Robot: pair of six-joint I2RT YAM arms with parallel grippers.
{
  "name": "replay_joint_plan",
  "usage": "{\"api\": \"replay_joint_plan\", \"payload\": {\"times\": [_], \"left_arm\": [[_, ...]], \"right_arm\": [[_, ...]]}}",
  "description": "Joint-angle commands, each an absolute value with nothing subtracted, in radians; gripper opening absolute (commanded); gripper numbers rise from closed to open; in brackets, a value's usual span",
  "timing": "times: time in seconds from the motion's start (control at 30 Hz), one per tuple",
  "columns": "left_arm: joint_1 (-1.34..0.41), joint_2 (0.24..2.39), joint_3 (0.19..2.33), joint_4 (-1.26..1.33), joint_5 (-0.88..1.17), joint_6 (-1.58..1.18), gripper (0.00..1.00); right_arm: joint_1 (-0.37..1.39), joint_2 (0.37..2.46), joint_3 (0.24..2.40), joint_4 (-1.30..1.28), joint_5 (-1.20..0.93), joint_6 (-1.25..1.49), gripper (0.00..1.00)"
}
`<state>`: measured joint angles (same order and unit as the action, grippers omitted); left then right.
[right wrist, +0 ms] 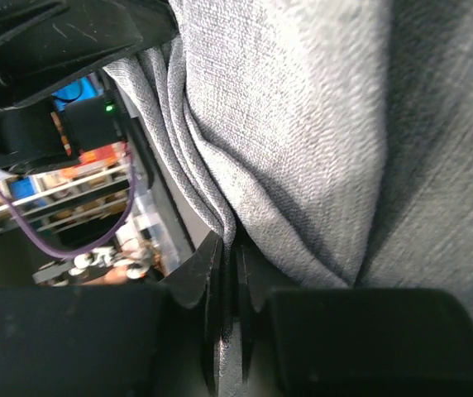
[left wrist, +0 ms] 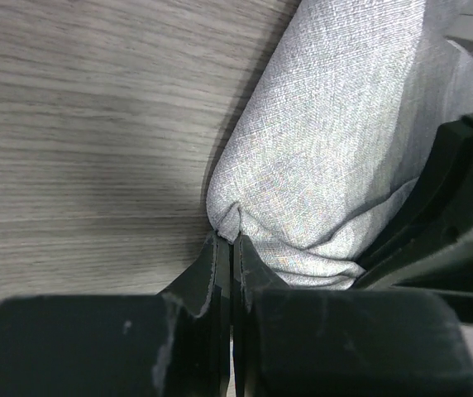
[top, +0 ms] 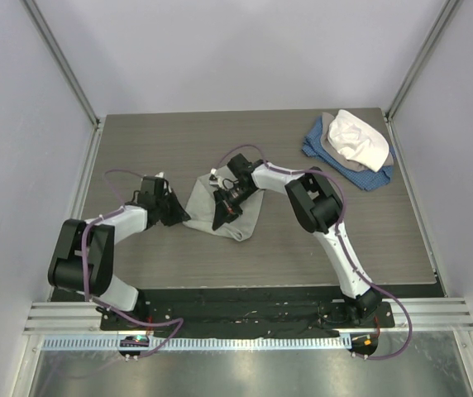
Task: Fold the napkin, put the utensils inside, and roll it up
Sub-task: Roll the napkin with the utensil
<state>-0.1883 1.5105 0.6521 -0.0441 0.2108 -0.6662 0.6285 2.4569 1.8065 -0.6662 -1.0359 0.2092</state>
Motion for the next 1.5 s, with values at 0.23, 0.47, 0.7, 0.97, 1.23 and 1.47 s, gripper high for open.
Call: {"api": "replay_joint_plan", "payload": {"times": [0.23, 0.47, 0.7, 0.97, 1.23, 1.47], "left_arm": [[-0.186, 1.566, 0.778, -0.339, 0.178, -0.611, 0.0], [-0.186, 1.591, 0.822, -0.388, 0.193, -0.597, 0.0], [-0.187, 1.591, 0.857, -0.423, 0.195, -0.58, 0.0], [-0.186, 1.595, 0.868, -0.437, 0.198, -0.575, 0.0], [-0.186, 1.597, 0.885, -0.457, 0.187, -0.565, 0.0], [-0.186, 1.601, 0.888, -0.459, 0.184, -0.563, 0.0]], "right_arm": [[0.618, 2.108, 1.559, -0.375, -0.716, 0.133, 0.62], [0.672, 1.789, 1.243, -0.163, -0.438, 0.014, 0.69], [0.87, 1.553, 0.952, -0.016, 0.043, -0.162, 0.73], [1.038, 1.537, 0.879, 0.066, 0.245, -0.251, 0.75], [1.072, 1.611, 0.876, 0.055, 0.25, -0.284, 0.72], [1.075, 1.647, 0.882, 0.037, 0.271, -0.299, 0.6]]}}
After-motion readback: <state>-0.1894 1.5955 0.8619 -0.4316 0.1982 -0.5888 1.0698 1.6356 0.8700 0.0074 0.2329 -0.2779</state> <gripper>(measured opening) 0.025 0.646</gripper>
